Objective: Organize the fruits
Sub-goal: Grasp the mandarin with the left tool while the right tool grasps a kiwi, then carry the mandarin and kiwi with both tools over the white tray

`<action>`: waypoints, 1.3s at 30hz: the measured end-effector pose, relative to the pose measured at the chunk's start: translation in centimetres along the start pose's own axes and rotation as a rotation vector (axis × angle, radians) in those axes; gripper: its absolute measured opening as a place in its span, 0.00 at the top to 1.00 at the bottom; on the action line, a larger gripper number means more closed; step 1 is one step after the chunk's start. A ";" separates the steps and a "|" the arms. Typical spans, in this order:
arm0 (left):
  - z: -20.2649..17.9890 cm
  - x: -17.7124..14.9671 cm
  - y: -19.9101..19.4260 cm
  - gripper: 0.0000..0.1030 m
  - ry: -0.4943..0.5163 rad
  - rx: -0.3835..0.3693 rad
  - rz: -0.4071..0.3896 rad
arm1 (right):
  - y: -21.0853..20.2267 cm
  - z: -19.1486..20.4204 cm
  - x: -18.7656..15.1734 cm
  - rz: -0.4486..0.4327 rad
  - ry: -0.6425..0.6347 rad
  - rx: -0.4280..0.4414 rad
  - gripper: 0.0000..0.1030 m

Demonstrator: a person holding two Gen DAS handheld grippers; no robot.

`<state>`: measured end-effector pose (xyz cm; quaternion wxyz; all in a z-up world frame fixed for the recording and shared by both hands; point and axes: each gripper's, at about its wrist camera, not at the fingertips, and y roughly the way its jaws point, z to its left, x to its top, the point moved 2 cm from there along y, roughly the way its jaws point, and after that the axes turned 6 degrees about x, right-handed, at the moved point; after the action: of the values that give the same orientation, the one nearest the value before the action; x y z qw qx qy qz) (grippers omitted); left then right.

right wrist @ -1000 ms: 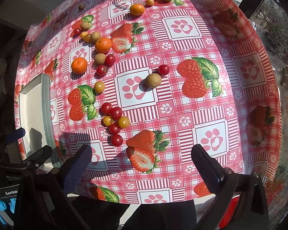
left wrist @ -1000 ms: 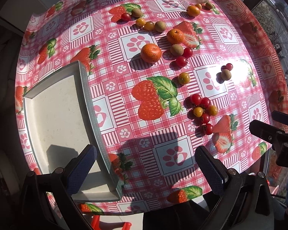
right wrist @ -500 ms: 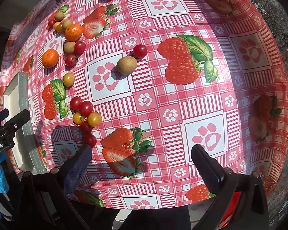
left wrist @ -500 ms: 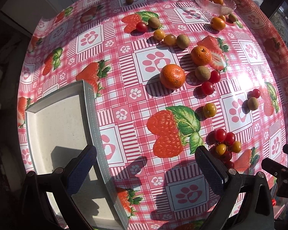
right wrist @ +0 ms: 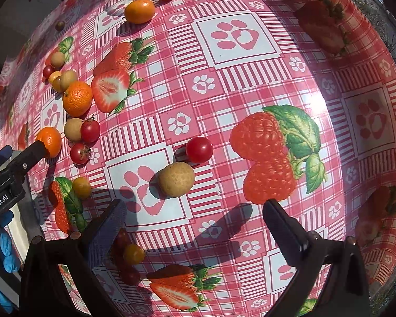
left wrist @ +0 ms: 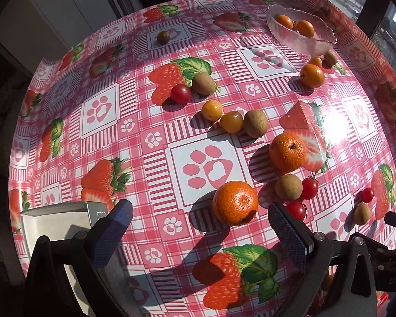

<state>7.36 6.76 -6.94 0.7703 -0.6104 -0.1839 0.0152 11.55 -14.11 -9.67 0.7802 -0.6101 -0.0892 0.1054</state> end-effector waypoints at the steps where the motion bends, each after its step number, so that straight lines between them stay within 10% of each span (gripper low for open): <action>1: -0.1 0.1 0.4 0.00 0.004 0.004 0.001 | 0.4 0.1 0.5 -0.004 0.001 0.006 0.00; 4: -0.4 0.3 1.1 0.00 0.009 0.009 -0.001 | 1.1 0.6 1.2 -0.008 0.001 0.012 0.03; 11: -1.3 0.2 2.3 0.34 0.021 0.016 0.022 | 2.1 2.9 1.4 -0.034 -0.028 -0.028 0.25; 15: -1.4 0.1 2.1 0.60 0.001 -0.026 0.022 | 1.8 3.7 1.7 -0.064 -0.069 -0.025 0.70; 39: 1.8 -3.2 -0.4 0.60 -0.069 -0.119 0.003 | -1.2 1.2 -0.5 -0.101 -0.058 0.127 0.70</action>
<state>3.76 7.56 -7.07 0.7257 -0.6547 -0.2100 0.0266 10.82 -13.43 -8.20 0.8188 -0.5508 -0.1354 0.0887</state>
